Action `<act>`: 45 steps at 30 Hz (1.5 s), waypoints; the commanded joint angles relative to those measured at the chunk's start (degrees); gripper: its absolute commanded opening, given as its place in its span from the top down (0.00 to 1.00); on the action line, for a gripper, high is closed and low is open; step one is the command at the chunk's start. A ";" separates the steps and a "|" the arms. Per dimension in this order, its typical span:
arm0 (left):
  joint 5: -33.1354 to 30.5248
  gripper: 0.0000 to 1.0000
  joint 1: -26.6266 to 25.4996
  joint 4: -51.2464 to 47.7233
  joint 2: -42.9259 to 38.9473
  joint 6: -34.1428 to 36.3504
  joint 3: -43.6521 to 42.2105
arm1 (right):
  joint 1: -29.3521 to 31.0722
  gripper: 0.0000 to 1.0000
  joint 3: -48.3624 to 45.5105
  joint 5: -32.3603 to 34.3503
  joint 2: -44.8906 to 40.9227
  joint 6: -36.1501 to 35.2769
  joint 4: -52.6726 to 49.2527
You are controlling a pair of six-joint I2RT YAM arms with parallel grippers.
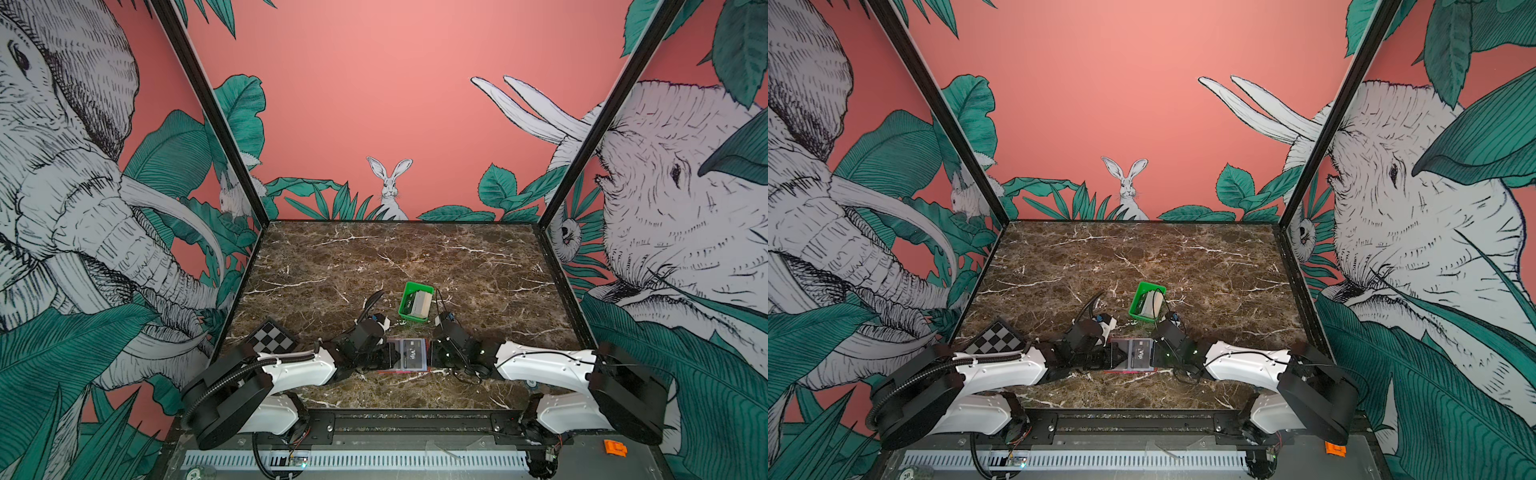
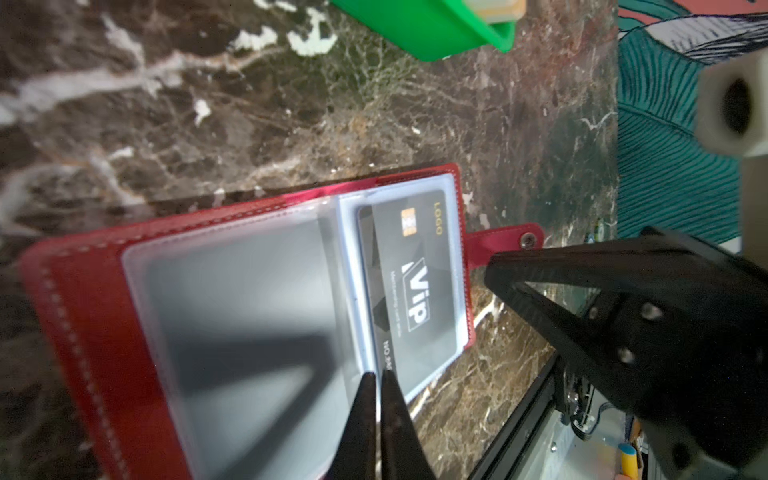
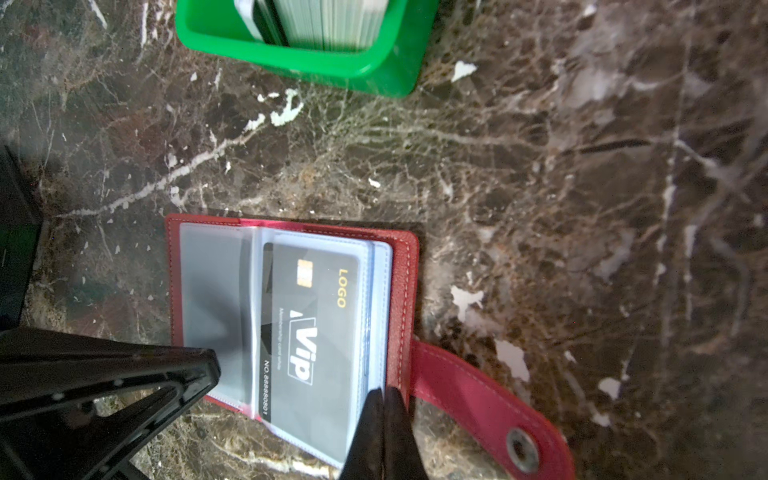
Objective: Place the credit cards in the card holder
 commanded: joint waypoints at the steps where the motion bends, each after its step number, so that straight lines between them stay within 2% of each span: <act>1: 0.95 0.91 -0.27 0.83 -0.28 1.19 0.41 | 0.19 0.97 -0.20 0.54 0.04 -0.28 0.98; 7: 2.19 0.87 -0.27 3.17 3.33 1.09 0.66 | 0.18 0.97 0.24 0.36 0.25 -0.52 0.55; 15: 3.06 0.86 -0.27 4.05 6.37 1.62 1.21 | 0.17 0.96 1.03 0.14 1.30 -1.07 0.07; 23: 3.47 0.85 -0.27 3.82 6.38 2.14 1.42 | 0.18 0.96 2.08 -0.27 2.11 -1.60 -0.49; 32: 1.98 0.89 -0.40 2.39 1.71 3.03 1.43 | 0.23 0.97 2.08 0.22 1.70 -1.69 -1.16; 39: 3.58 0.88 -0.52 6.03 4.91 2.12 1.13 | 0.24 0.97 1.83 0.16 1.68 -1.60 -0.78; 45: 3.59 0.83 -0.71 5.53 7.21 2.15 1.88 | 0.24 0.97 1.17 0.40 1.06 -1.42 -1.02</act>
